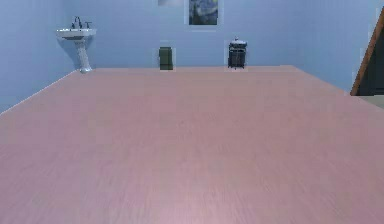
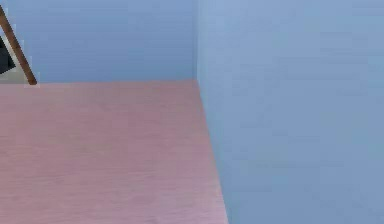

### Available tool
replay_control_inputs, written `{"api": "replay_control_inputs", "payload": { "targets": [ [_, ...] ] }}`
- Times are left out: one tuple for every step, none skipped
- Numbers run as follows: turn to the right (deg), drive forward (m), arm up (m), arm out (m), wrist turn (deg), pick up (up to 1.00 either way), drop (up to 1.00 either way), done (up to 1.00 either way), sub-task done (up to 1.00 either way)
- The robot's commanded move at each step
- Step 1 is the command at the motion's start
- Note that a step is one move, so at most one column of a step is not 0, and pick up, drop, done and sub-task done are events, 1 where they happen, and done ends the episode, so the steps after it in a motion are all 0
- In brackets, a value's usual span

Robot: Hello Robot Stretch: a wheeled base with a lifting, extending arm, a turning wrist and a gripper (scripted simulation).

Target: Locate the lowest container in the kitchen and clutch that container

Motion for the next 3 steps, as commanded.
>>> {"api": "replay_control_inputs", "payload": {
  "targets": [
    [0.0, 0.25, 0.00, 0.00, 0.0, 0.00, 0.00, 0.00, 0.00],
    [-45.0, 0.00, 0.00, 0.00, 0.0, 0.00, 0.00, 0.00, 0.00],
    [-39.0, 0.00, 0.00, 0.00, 0.0, 0.00, 0.00, 0.00, 0.00]
  ]
}}
